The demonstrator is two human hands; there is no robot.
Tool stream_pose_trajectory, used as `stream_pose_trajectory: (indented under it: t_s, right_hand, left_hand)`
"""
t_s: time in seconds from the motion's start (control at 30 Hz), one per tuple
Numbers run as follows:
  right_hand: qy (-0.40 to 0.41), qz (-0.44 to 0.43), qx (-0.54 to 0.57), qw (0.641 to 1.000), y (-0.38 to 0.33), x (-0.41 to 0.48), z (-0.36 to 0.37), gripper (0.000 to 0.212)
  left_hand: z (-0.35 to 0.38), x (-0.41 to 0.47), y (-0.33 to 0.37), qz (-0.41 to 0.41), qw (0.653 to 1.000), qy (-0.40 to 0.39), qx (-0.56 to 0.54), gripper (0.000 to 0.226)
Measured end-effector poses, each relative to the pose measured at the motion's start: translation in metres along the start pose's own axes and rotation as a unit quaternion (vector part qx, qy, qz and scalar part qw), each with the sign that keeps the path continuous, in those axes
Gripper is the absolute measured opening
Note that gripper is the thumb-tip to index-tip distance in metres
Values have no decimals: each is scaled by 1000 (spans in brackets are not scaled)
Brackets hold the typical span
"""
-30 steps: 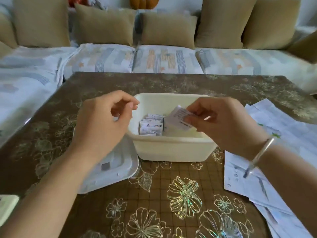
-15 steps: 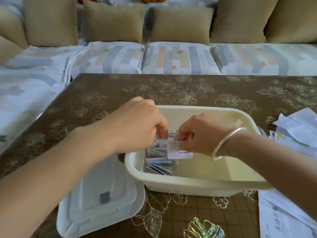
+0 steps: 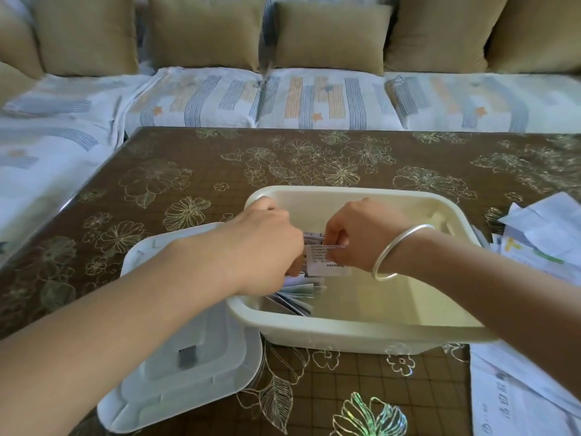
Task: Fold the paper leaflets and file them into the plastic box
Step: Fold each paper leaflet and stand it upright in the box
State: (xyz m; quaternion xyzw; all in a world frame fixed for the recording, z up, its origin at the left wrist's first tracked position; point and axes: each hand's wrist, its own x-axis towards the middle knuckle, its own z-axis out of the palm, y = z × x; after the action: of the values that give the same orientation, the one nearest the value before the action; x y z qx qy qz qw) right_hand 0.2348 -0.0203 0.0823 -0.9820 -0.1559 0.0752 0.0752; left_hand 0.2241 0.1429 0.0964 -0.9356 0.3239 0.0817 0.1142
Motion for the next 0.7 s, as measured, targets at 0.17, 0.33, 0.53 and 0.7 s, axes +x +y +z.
stream_pose_trajectory:
  t_s: [0.17, 0.33, 0.53, 0.7]
  right_hand:
    - [26, -1, -11, 1000, -9, 6, 5, 2]
    - [35, -29, -50, 998, -24, 8, 15, 21]
    - [27, -55, -2, 998, -28, 7, 21, 10]
    - [-2, -58, 71, 996, -27, 10, 24, 12]
  left_hand:
    - [-1, 1, 0, 7, 1000, -11, -13, 34]
    - [1, 1, 0, 19, 1000, 1, 22, 31]
    - [-2, -7, -17, 1, 997, 78, -26, 38]
    - [-12, -25, -23, -16, 981, 167, -102, 50]
